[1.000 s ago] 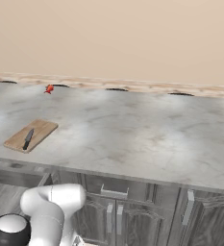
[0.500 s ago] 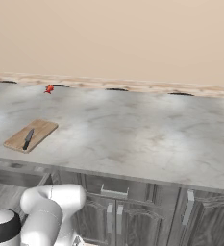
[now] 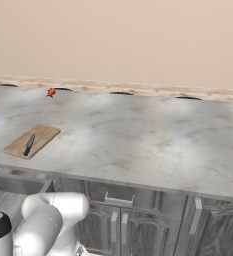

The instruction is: Open the drawer on the left and place the cutting tools on the cutting board.

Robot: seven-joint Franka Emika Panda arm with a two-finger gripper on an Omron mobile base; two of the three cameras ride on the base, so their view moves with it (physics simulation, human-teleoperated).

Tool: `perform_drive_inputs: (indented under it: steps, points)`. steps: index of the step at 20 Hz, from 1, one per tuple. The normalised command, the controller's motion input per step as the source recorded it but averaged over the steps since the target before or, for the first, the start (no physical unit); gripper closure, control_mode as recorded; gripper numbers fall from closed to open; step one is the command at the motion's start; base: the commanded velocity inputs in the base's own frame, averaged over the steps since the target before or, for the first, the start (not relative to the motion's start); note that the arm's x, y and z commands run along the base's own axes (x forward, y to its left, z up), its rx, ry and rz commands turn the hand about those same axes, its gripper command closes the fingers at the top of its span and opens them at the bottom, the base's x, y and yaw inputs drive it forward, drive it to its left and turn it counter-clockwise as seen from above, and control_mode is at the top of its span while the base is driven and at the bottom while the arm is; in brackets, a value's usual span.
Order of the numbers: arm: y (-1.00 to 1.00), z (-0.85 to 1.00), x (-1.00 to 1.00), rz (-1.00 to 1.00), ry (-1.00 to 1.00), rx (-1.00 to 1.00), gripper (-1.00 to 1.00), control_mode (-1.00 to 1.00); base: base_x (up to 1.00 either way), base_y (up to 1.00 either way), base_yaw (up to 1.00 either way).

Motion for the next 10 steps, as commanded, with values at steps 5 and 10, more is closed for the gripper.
perform_drive_inputs:
  steps: [5, 10]
  points:
    - [0.18, -0.33, 0.00, -0.03, 0.01, 0.00, -1.00, -1.00, 0.00, 0.00, 0.00]
    - [0.21, -0.26, 0.00, -0.05, 0.01, 0.00, -1.00, -1.00, 0.00, 0.00, 0.00]
